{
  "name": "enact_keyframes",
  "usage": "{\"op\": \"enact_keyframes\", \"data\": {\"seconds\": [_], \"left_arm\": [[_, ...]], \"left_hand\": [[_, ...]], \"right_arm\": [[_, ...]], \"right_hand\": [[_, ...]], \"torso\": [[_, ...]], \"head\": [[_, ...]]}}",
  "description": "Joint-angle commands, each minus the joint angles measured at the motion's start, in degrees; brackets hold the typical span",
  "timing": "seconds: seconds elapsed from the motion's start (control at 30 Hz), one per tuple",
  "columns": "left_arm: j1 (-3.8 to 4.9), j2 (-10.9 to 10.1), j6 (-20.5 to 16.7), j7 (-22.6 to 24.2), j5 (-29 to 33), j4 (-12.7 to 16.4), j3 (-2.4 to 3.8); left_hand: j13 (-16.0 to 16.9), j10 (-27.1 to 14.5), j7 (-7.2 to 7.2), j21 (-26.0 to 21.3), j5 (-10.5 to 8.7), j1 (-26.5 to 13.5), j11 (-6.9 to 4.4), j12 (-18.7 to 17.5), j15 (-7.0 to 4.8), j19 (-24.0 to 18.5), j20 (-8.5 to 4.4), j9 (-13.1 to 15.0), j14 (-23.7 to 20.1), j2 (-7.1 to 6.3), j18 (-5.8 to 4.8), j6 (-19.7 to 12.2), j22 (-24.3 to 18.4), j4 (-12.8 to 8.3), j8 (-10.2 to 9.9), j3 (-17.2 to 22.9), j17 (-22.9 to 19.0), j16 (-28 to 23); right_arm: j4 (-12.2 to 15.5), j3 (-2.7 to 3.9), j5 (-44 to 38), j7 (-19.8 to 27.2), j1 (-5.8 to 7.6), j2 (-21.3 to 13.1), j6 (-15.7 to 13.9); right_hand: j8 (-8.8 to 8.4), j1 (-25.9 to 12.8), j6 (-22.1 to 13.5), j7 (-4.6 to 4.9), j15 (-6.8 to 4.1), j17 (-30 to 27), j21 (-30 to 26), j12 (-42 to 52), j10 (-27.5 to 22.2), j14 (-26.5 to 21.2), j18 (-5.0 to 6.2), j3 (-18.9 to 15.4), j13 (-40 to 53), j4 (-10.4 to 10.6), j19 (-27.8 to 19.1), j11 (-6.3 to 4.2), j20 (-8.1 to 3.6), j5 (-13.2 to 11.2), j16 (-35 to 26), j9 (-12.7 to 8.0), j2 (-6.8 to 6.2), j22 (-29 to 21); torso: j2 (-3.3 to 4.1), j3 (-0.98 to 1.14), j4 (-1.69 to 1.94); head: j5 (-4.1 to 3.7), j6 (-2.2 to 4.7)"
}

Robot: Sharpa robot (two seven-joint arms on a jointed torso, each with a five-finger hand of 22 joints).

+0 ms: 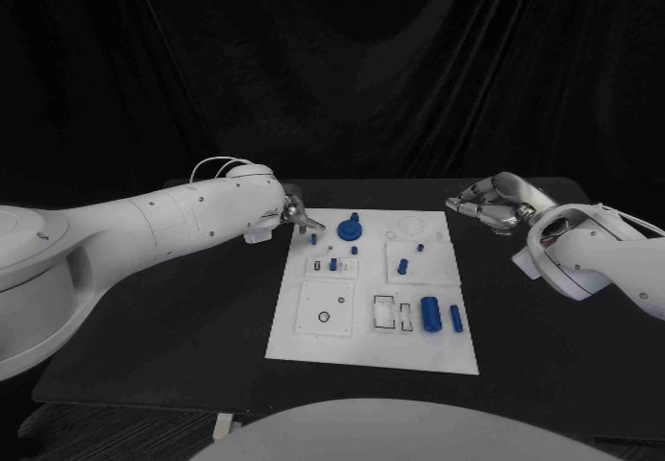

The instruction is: Assemble the parts on the task board

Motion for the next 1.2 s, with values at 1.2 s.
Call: {"op": "enact_keyframes", "data": {"seconds": [1.2], "left_arm": [[-1.5, 2.87, 3.26, 1.61, 0.0, -4.24, 0.07]], "left_hand": [[15.08, 5.95, 1.12, -1.23, 2.58, 2.41, 0.69, -0.03, 0.55, 1.8, 0.41, -1.72, 6.15, 1.53, -0.08, -2.21, 12.2, -1.09, -3.74, 0.17, 15.1, 0.15]], "right_arm": [[0.19, 0.04, 0.24, -0.44, -0.18, -0.22, 0.49]], "right_hand": [[0.2, 0.6, 0.52, 0.08, -0.45, -0.04, 0.08, -0.22, 2.8, 1.4, 0.11, 0.05, 1.9, 0.31, 1.63, -0.02, 0.34, -0.18, 0.23, -0.1, 0.05, 3.61]], "torso": [[0.01, 0.0, 0.02]], "head": [[0.04, -0.01]]}}
